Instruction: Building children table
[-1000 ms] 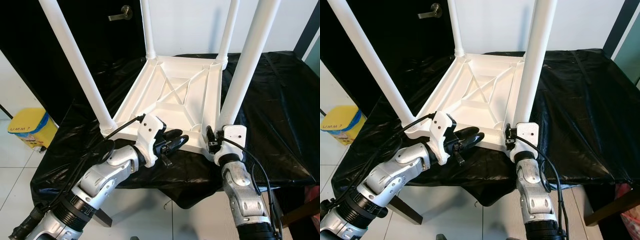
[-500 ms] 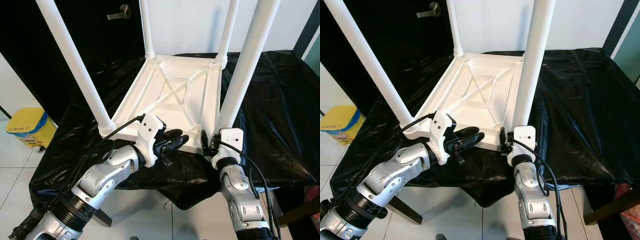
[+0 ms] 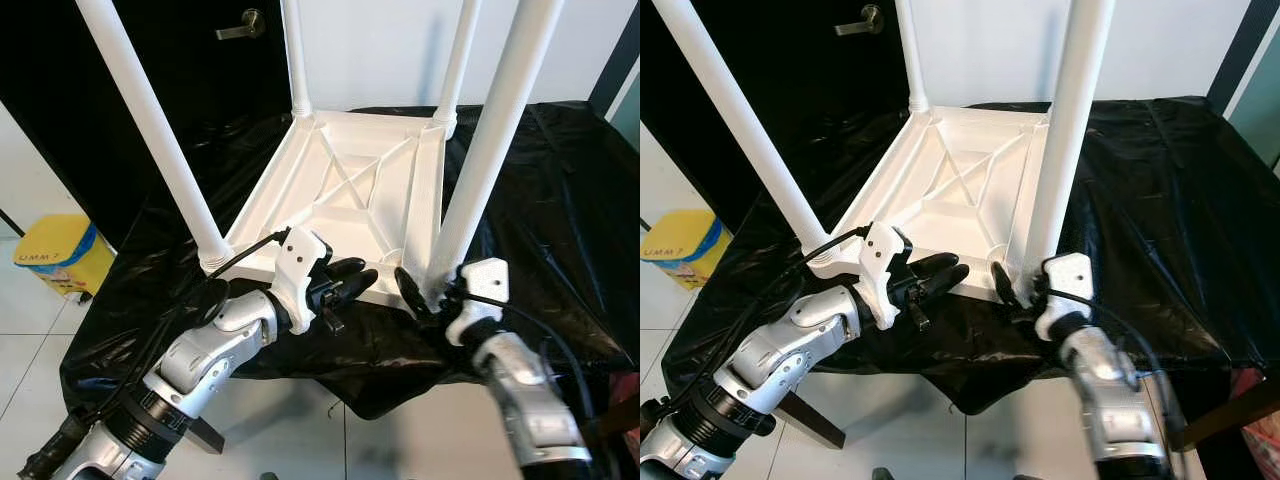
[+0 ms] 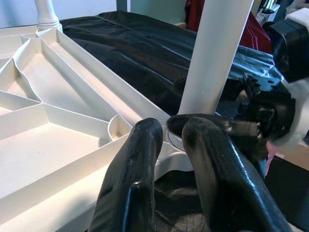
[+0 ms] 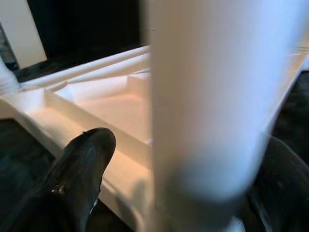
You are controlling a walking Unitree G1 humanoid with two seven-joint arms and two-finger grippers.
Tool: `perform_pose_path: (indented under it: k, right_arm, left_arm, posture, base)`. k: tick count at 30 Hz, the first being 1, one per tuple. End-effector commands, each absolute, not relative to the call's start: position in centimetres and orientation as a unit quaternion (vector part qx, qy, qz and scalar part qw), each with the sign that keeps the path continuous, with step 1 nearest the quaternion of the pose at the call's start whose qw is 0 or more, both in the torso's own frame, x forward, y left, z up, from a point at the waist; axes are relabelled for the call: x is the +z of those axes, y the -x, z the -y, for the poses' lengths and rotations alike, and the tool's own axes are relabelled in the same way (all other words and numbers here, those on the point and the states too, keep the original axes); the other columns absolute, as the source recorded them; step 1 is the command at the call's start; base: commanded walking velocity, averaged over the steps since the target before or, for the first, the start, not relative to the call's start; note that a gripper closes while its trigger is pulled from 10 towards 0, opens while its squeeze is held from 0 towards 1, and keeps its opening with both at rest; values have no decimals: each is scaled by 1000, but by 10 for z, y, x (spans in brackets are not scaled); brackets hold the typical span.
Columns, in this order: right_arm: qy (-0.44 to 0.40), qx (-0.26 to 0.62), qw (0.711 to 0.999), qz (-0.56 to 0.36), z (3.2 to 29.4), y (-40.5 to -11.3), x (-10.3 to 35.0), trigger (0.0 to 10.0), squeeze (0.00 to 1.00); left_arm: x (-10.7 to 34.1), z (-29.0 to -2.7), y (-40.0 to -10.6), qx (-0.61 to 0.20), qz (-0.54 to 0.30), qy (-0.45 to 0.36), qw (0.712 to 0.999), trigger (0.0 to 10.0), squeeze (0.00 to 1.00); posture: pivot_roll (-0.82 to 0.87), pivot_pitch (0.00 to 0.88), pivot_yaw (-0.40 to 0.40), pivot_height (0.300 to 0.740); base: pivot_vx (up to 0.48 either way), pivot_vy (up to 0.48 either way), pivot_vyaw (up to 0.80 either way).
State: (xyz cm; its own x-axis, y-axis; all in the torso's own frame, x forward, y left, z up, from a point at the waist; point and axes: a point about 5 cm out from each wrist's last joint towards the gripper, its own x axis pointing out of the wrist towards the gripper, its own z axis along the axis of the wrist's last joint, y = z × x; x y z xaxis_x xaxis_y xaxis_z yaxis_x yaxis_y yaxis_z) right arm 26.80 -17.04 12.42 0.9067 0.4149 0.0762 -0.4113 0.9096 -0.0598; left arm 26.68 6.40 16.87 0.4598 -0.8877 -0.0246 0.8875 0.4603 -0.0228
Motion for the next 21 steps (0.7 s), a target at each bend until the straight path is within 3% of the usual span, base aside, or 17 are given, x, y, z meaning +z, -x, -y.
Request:
perform_pose_path:
  k: [1,8,15,16,21]
  right_arm:
    - [20,253,967,31,173,-273,123,10000,0]
    - [65,308,949,5,189,-291,127,10000,0]
    - [99,347,933,-2,188,-304,130,10000,0]
    - [106,361,926,-2,186,-307,132,0,0]
    - [112,370,922,-4,187,-309,130,0,0]
  left_arm:
    - [171,-63,-258,-618,-13,2,786,10000,0]
    - [172,-64,-260,-616,-11,-1,788,10000,0]
    - [172,-65,-261,-616,-12,-12,787,10000,0]
    - [173,-65,-261,-617,-10,-13,787,10000,0]
    - [173,-66,-261,-615,-10,-13,789,10000,0]
  posture:
    - [-153,3,31,740]
    - [-147,0,36,740]
    - [-143,0,41,740]
    - [-137,0,36,740]
    - [-135,0,35,740]
  base:
    - [0,0,0]
    - [0,0,0]
    - [0,0,0]
    - [0,0,0]
    - [0,0,0]
